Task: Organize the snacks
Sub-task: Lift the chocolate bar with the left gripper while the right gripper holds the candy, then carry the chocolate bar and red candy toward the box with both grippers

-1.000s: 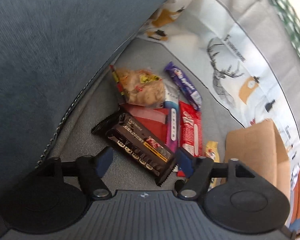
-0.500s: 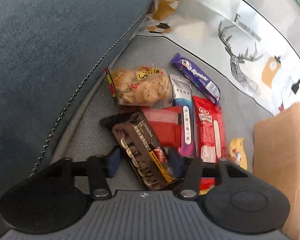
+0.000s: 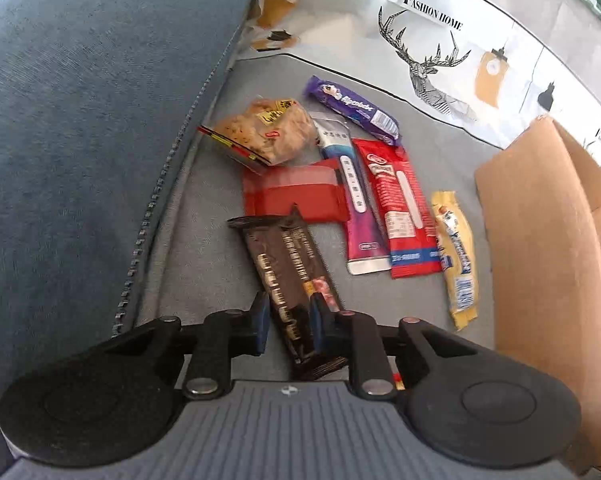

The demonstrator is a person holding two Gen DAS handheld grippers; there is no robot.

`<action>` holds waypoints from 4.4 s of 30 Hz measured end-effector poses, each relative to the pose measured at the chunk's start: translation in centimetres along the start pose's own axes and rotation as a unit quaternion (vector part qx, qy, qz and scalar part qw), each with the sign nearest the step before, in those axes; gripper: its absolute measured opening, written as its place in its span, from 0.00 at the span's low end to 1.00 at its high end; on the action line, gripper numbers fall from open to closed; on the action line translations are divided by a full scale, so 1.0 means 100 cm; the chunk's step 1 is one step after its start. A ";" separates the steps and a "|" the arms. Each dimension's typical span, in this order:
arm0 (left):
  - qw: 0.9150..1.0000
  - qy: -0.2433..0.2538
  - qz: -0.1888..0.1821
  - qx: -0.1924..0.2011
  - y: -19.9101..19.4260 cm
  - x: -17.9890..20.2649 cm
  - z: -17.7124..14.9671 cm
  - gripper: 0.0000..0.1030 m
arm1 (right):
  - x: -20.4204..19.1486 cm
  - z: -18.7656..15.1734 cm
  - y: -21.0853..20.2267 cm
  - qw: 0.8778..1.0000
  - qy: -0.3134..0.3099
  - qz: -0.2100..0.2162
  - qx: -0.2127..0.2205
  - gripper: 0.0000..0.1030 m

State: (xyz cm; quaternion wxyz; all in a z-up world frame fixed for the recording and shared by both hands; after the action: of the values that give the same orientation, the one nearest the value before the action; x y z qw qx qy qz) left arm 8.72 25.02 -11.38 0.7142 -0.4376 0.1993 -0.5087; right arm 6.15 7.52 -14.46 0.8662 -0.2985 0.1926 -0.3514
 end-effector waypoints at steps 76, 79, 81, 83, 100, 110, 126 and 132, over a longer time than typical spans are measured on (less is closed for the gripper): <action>0.999 0.010 0.043 0.024 -0.010 0.016 0.013 0.42 | 0.003 0.019 -0.037 0.998 -0.014 -0.029 0.059 0.17; 0.998 0.011 0.040 0.036 -0.019 0.019 0.016 0.42 | 0.002 0.026 -0.048 0.996 -0.024 -0.030 0.077 0.17; 0.998 0.010 0.035 0.046 -0.025 0.023 0.018 0.42 | 0.002 0.030 -0.056 0.995 -0.032 -0.031 0.089 0.17; 0.998 0.010 0.026 0.060 -0.032 0.027 0.021 0.42 | 0.001 0.033 -0.064 0.994 -0.039 -0.033 0.099 0.17; 0.990 0.002 -0.021 0.141 -0.065 0.054 0.036 0.42 | 0.016 0.059 -0.118 0.980 -0.079 -0.044 0.176 0.17; 0.985 0.013 -0.043 0.169 -0.074 0.073 0.040 0.42 | 0.041 0.065 -0.140 0.976 -0.054 -0.054 0.203 0.17; 0.973 0.043 -0.090 0.208 -0.082 0.120 0.042 0.42 | 0.088 0.065 -0.162 0.972 -0.020 -0.078 0.221 0.18; 0.970 0.046 -0.107 0.214 -0.081 0.137 0.041 0.42 | 0.100 0.063 -0.164 0.970 -0.012 -0.089 0.224 0.18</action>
State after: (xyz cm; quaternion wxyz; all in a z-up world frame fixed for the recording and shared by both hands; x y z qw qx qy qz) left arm 12.73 13.65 -0.24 0.7223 -0.2696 0.0709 -0.6329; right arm 8.26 -6.76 -0.26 0.8785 -0.1172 0.0713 -0.4577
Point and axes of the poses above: each gripper's, at about its wrist camera, not at the fingertips, and y roughly the way its jaws point, x to its right, z to its top, the point moved 5 cm from there along y, roughly the way its jaws point, and after that the axes turned 6 degrees about x, right-handed, at the moved point
